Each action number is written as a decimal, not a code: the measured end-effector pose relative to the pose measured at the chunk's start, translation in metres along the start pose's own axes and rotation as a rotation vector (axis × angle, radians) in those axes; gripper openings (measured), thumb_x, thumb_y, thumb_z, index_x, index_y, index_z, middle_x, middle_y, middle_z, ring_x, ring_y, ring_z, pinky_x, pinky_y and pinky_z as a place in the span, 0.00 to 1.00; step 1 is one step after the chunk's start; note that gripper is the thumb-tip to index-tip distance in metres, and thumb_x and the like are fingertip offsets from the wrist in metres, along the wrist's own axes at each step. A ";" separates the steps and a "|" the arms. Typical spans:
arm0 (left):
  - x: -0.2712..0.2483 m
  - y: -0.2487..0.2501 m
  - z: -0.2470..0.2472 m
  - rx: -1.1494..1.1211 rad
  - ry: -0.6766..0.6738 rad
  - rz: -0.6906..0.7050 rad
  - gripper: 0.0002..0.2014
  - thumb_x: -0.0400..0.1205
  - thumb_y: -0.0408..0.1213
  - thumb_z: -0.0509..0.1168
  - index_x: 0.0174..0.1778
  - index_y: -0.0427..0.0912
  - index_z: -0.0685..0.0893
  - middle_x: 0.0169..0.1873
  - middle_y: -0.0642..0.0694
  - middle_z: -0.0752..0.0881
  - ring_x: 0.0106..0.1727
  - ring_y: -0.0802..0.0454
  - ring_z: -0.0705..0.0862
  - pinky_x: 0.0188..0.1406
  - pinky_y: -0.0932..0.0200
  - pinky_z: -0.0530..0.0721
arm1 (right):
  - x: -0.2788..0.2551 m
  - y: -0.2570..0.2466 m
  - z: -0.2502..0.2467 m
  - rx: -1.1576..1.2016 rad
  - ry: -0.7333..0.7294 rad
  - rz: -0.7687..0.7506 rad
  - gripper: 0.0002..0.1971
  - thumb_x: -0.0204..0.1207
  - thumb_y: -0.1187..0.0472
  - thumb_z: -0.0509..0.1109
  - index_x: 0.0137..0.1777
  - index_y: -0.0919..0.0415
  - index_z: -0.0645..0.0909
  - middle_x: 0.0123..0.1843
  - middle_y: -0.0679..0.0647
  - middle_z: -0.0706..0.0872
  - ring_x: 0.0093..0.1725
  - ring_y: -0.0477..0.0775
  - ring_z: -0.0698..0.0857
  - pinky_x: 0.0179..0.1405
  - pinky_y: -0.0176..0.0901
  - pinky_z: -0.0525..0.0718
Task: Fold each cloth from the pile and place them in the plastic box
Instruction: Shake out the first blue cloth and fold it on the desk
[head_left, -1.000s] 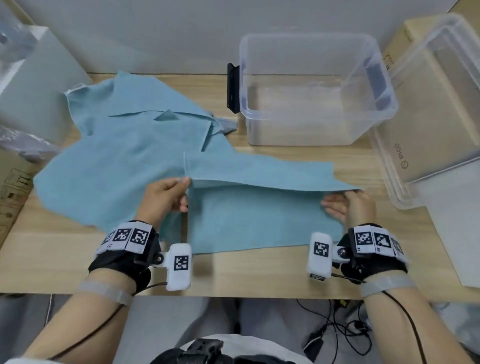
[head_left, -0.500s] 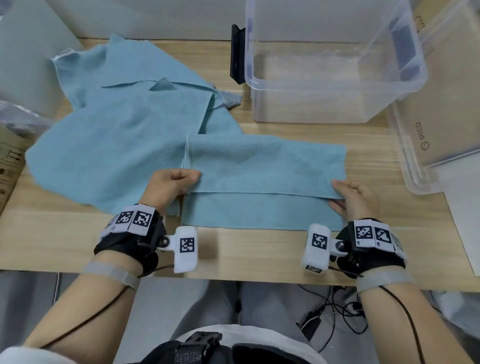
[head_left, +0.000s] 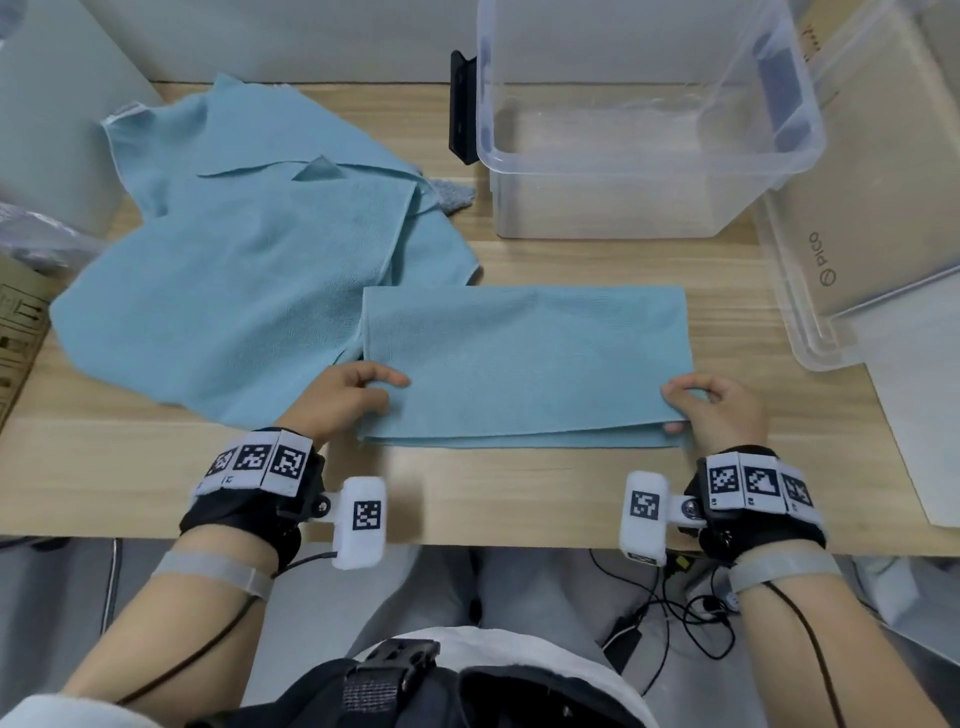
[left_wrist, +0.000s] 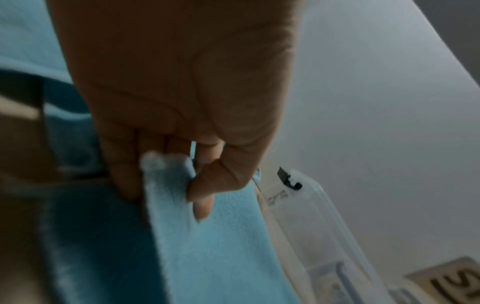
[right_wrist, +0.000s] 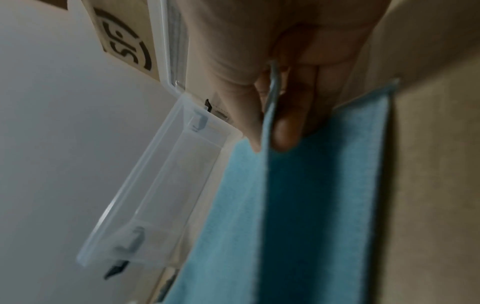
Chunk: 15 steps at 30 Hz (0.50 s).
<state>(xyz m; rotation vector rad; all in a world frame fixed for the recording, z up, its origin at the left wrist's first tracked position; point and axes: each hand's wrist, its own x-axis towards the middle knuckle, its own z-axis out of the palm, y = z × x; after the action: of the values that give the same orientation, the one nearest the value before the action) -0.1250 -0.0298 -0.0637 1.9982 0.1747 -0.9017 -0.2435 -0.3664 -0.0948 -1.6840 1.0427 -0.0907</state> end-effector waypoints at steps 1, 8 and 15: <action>0.000 -0.001 0.001 -0.001 -0.008 -0.006 0.15 0.59 0.35 0.63 0.36 0.57 0.88 0.41 0.38 0.82 0.40 0.45 0.79 0.40 0.57 0.76 | -0.001 0.003 -0.001 -0.040 -0.002 -0.019 0.09 0.68 0.64 0.75 0.33 0.49 0.80 0.52 0.54 0.86 0.23 0.42 0.83 0.25 0.32 0.80; 0.002 -0.005 0.002 0.073 -0.025 0.008 0.20 0.56 0.34 0.66 0.43 0.55 0.83 0.45 0.36 0.83 0.45 0.42 0.81 0.43 0.50 0.82 | -0.003 0.007 -0.001 -0.217 0.025 -0.164 0.15 0.65 0.68 0.75 0.39 0.46 0.76 0.49 0.57 0.87 0.49 0.56 0.85 0.52 0.49 0.83; 0.008 -0.007 0.004 0.240 0.012 0.045 0.20 0.67 0.24 0.69 0.48 0.52 0.82 0.38 0.40 0.79 0.39 0.45 0.78 0.32 0.61 0.80 | -0.003 0.006 -0.001 -0.401 0.044 -0.257 0.14 0.65 0.68 0.76 0.49 0.58 0.81 0.31 0.48 0.71 0.36 0.53 0.72 0.27 0.26 0.70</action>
<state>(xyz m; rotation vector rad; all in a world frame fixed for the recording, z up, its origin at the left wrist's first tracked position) -0.1243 -0.0307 -0.0753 2.2201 0.0279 -0.9169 -0.2495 -0.3647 -0.0985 -2.1850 0.9122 -0.0889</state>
